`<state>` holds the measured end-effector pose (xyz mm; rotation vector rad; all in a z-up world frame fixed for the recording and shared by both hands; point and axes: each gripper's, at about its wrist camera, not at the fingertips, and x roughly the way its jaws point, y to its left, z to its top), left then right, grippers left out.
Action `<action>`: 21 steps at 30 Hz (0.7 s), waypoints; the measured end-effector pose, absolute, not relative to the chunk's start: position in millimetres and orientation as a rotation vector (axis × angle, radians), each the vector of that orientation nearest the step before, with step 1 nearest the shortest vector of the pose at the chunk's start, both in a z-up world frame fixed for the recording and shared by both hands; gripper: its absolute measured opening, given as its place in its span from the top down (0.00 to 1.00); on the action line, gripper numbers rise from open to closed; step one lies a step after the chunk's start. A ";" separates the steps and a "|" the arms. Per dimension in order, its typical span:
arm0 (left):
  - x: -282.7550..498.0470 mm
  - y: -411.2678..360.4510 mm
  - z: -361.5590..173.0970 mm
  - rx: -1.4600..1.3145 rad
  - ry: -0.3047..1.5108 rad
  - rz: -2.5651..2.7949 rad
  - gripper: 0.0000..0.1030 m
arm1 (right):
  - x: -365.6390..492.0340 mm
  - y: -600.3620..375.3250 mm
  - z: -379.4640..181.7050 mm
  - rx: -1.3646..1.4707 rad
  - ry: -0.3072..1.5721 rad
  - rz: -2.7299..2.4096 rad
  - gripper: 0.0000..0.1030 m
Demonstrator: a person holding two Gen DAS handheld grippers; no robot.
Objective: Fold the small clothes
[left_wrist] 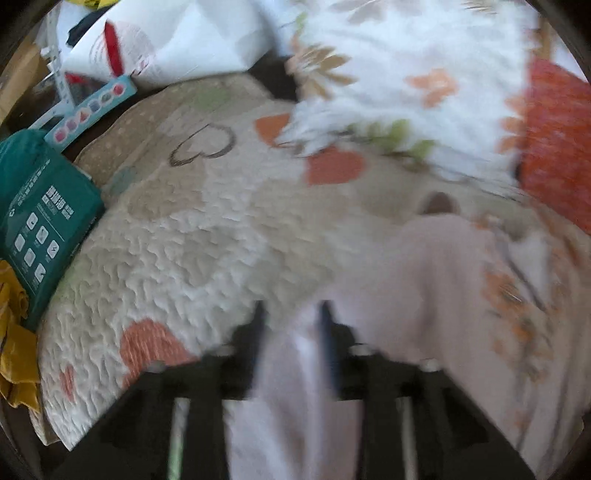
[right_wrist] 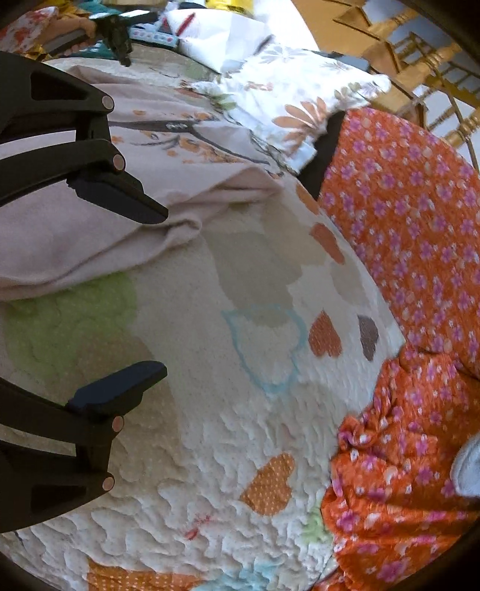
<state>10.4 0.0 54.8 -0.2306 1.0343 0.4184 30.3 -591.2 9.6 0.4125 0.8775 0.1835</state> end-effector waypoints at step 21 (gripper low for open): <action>-146.3 -145.0 53.2 -0.360 0.991 0.036 0.38 | -64.6 -536.3 -0.5 0.005 1.039 0.231 0.79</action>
